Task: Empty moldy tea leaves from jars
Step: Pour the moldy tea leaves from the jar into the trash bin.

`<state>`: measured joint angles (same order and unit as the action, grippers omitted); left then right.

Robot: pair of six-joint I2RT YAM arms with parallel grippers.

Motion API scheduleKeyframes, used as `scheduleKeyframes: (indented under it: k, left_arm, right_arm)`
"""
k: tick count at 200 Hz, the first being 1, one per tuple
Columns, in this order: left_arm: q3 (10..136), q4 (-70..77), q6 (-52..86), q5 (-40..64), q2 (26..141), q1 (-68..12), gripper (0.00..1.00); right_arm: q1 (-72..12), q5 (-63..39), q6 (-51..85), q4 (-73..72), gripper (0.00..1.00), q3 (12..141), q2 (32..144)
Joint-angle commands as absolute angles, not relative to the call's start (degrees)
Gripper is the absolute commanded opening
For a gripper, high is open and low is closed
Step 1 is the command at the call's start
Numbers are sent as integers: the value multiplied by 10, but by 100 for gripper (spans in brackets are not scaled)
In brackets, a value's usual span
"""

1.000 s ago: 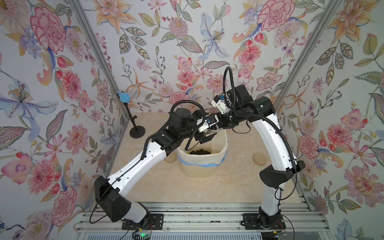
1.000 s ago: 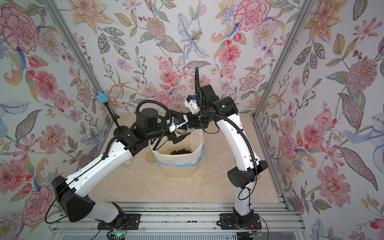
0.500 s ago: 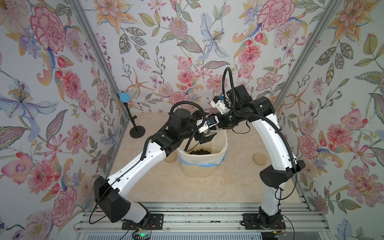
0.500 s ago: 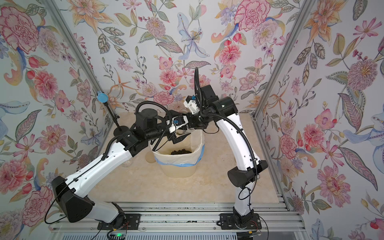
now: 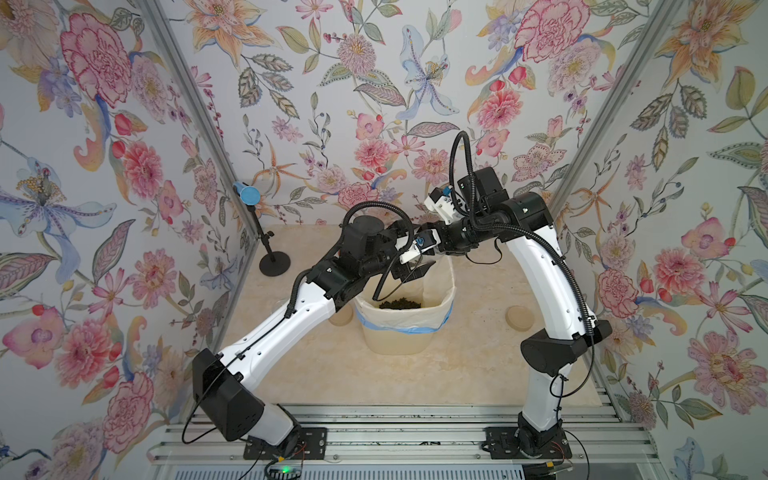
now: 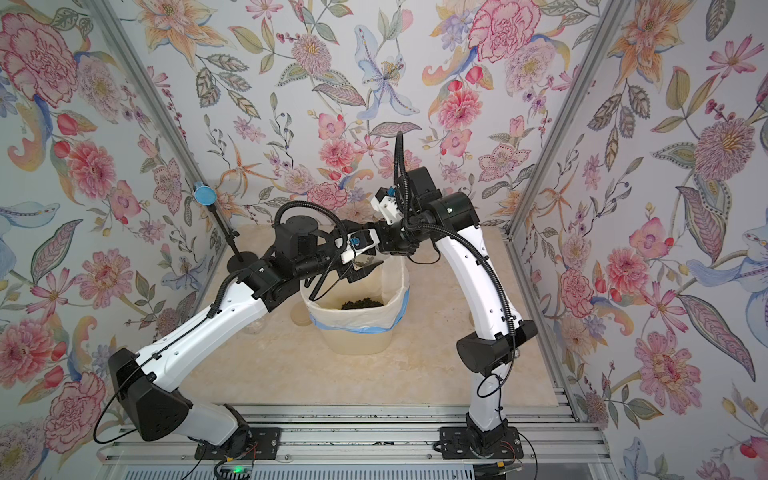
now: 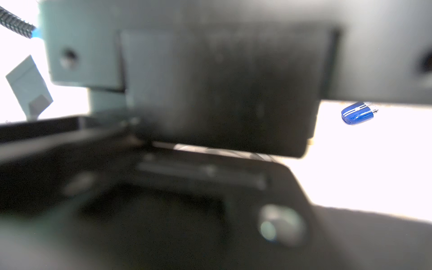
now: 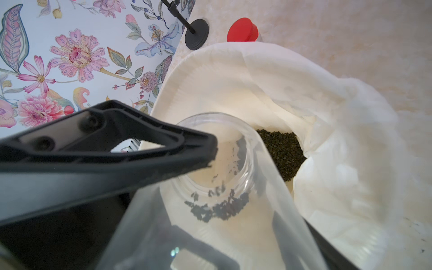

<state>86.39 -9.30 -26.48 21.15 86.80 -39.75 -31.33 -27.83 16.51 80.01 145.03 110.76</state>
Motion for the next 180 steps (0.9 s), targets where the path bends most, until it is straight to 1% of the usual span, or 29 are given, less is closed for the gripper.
scheduleKeyframes:
  k: [1,10,18,20,24,54,58,68,77,83,96,103,120,144,180]
  left_arm:
    - [848,-104,-253,170,902,-384,63]
    - [841,-90,-247,180,901,-382,59]
    - [838,-81,-245,192,901,-379,50]
    - [837,-79,-244,195,886,-378,48]
    - [835,-75,-243,200,880,-377,45]
    - [813,-37,-231,218,858,-370,44]
    - [810,-34,-231,217,855,-370,47]
    - [808,-35,-235,218,852,-369,56]
    - [804,-33,-233,217,849,-369,68]
    - [799,-31,-233,218,846,-368,74]
    - [785,-17,-229,214,839,-368,86]
    - [779,-10,-226,213,835,-367,89]
    - [768,-2,-226,211,830,-366,95]
    - [756,5,-225,215,824,-360,99]
    - [758,4,-221,220,825,-353,99]
  right_arm:
    - [-340,-370,172,798,42,1457,1063]
    - [-338,-371,172,798,43,1456,1063]
    - [-337,-374,171,798,44,1453,1064]
    - [-336,-374,171,798,44,1453,1064]
    - [-336,-374,171,799,44,1452,1064]
    - [-332,-377,170,798,44,1450,1066]
    - [-332,-377,170,798,44,1451,1066]
    - [-330,-375,170,798,43,1452,1066]
    - [-329,-377,170,797,42,1453,1066]
    - [-328,-377,170,797,42,1453,1066]
    - [-328,-380,170,796,42,1453,1066]
    - [-328,-381,170,797,42,1452,1066]
    - [-327,-384,169,796,41,1453,1066]
    - [-323,-396,170,796,41,1454,1064]
    - [-320,-395,169,796,41,1445,1060]
